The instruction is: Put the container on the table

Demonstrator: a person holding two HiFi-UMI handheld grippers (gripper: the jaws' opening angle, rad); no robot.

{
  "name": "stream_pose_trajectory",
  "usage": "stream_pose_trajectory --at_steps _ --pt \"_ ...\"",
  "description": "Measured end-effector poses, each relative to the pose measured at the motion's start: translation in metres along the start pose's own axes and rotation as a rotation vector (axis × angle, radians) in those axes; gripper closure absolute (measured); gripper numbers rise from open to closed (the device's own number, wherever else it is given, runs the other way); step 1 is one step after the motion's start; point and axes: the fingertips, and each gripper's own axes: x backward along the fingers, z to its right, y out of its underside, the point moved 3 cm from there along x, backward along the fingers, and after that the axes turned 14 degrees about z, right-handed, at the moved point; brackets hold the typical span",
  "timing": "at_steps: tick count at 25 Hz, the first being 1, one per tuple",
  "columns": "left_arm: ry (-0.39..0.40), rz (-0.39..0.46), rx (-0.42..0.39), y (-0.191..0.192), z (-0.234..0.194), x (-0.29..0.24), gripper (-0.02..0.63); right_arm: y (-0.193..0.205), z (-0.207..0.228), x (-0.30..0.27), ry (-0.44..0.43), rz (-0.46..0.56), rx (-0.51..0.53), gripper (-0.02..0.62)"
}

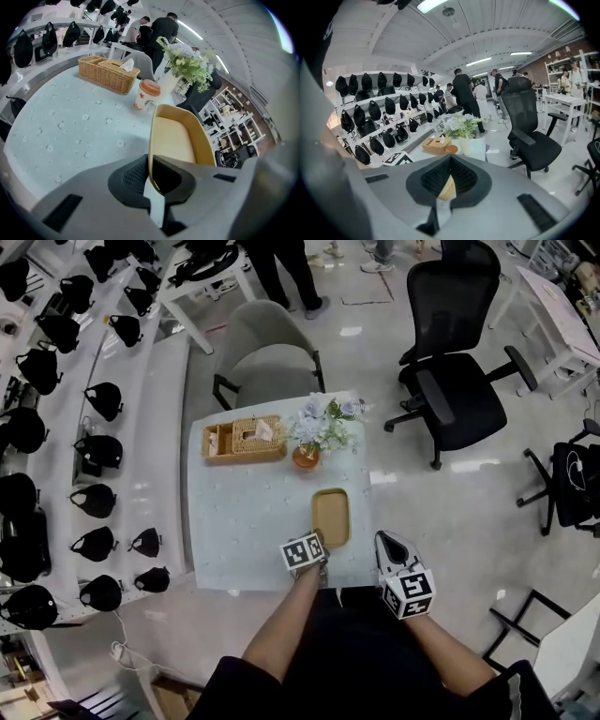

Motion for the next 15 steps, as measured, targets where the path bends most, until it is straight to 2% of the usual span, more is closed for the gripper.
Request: stream_pose_trajectory --at_steps 5,10,15 --pt "0.003 0.003 -0.015 -0.004 0.003 -0.04 0.594 -0.009 0.0 -0.013 -0.03 -0.048 0.064 0.597" --pt "-0.01 -0.002 0.013 0.006 0.001 -0.068 0.594 -0.007 0.0 -0.017 -0.013 -0.088 0.056 0.597" --pt "-0.001 -0.013 0.048 0.013 -0.004 -0.089 0.591 0.001 -0.003 -0.023 -0.05 -0.112 0.059 0.597"
